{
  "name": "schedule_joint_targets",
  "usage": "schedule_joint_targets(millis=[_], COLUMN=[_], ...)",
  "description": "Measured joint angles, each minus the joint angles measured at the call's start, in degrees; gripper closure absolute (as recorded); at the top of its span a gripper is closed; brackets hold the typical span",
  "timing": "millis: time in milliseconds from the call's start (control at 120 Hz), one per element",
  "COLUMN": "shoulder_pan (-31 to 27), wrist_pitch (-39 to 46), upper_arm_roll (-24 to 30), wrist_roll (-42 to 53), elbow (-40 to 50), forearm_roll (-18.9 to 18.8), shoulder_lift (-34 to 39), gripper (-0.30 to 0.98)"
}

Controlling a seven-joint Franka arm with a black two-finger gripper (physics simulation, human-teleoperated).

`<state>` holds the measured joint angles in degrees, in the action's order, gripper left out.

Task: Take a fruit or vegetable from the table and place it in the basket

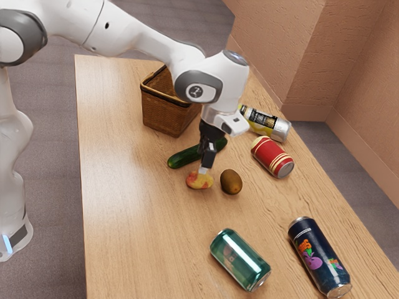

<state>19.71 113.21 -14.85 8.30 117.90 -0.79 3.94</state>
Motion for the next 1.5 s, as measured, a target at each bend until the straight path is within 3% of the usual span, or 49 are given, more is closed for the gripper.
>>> schedule_joint_targets(millis=[275,542,1500], shoulder_pan=[0.8,0.7,0.7], wrist_pitch=[-2.2,-4.6,2.1], upper_arm_roll=[0.5,0.5,0.8], wrist_roll=[-0.1,-0.1,-0.4], elbow=[-8.7,-9.3,0.3], forearm_roll=[0.2,0.6,1.2], shoulder_lift=[-7.5,-7.5,-5.7], gripper=[0.02,0.02,0.02])
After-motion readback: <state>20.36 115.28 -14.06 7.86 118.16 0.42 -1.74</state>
